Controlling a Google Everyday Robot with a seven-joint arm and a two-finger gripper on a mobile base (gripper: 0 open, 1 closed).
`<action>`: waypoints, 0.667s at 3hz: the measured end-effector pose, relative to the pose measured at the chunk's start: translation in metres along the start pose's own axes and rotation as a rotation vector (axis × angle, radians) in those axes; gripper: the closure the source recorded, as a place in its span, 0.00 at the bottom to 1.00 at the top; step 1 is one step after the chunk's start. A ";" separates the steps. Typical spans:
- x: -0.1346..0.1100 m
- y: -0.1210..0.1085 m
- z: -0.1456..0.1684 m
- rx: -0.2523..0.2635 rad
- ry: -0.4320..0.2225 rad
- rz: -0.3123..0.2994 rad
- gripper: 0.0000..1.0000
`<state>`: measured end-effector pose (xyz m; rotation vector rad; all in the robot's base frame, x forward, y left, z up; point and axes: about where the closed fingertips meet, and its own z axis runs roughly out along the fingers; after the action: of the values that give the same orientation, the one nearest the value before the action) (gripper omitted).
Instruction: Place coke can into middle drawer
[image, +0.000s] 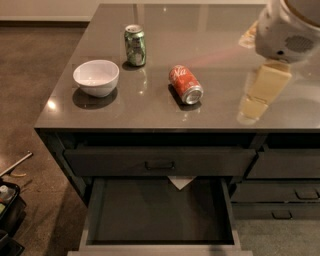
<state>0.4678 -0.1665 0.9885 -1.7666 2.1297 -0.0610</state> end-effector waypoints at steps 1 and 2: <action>-0.071 -0.021 0.021 -0.039 -0.054 -0.067 0.00; -0.122 -0.040 0.057 -0.078 -0.052 -0.070 0.00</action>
Offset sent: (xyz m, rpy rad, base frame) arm 0.1147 0.1796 -0.0311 0.0339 0.1161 0.0942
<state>0.5401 -0.0469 0.9774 -1.8656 2.0601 0.0500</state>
